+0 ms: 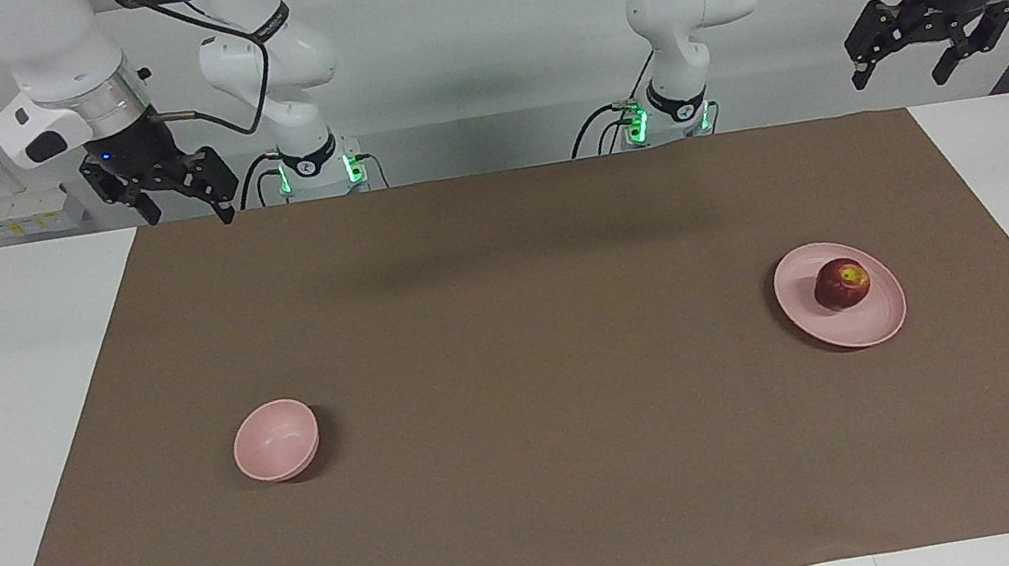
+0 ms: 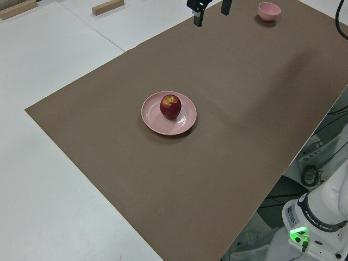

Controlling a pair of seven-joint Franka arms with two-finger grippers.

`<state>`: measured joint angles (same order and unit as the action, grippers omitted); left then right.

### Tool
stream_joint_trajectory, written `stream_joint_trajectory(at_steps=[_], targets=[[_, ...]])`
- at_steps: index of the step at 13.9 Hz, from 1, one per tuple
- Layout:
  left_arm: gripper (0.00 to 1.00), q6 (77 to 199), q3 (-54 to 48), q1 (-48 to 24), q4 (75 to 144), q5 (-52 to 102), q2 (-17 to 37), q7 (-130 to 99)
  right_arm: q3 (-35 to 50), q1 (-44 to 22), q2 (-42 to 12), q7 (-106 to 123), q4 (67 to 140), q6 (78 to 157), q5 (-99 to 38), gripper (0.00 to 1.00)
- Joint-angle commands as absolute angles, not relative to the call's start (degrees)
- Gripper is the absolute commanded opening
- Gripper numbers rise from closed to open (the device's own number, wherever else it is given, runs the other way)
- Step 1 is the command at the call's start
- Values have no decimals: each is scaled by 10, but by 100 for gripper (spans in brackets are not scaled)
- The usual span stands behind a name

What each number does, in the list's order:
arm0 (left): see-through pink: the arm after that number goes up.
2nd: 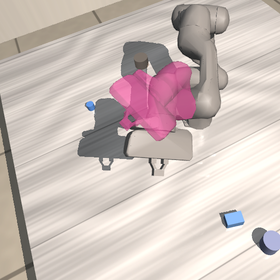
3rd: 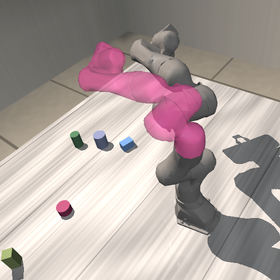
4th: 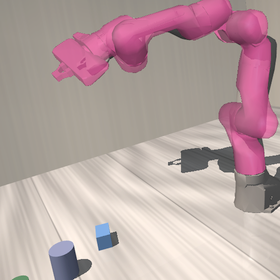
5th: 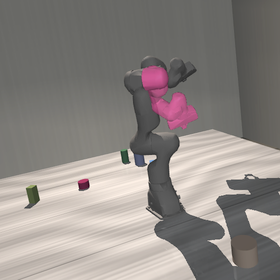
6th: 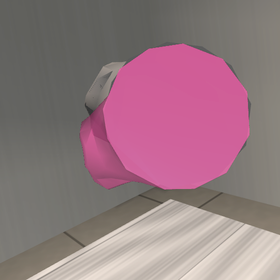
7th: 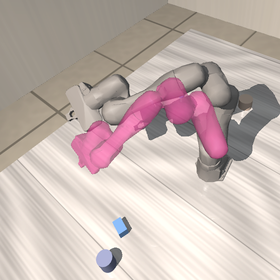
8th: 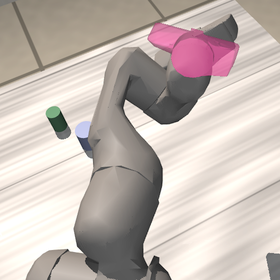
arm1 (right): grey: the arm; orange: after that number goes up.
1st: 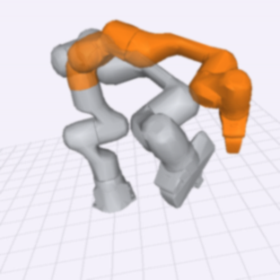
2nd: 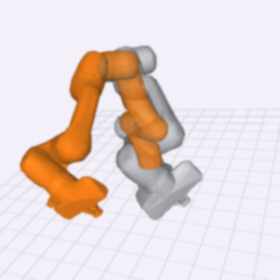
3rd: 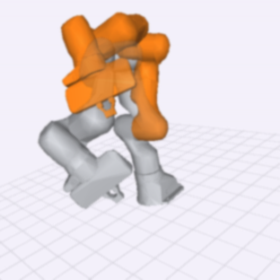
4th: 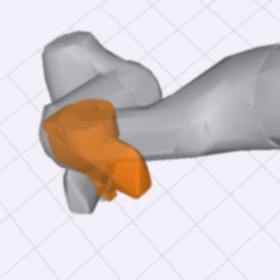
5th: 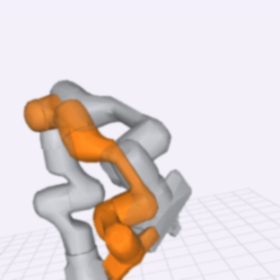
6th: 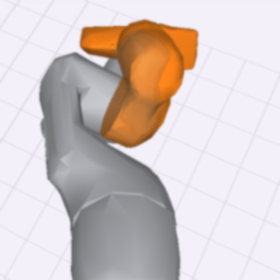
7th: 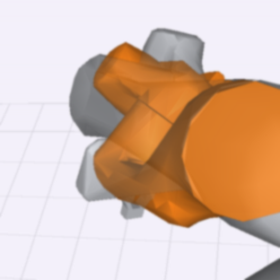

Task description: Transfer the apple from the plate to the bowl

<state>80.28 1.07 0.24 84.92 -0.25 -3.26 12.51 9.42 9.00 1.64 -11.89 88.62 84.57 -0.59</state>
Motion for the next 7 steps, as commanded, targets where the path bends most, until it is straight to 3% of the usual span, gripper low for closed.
stream_joint_trajectory(at_steps=[1,7], targets=[[100,804,17,-6,849,1,-37,120,97,99,28,-100,897,847,-17,100],[100,804,17,-6,849,1,-38,121,97,99,28,-100,897,847,-17,100]])
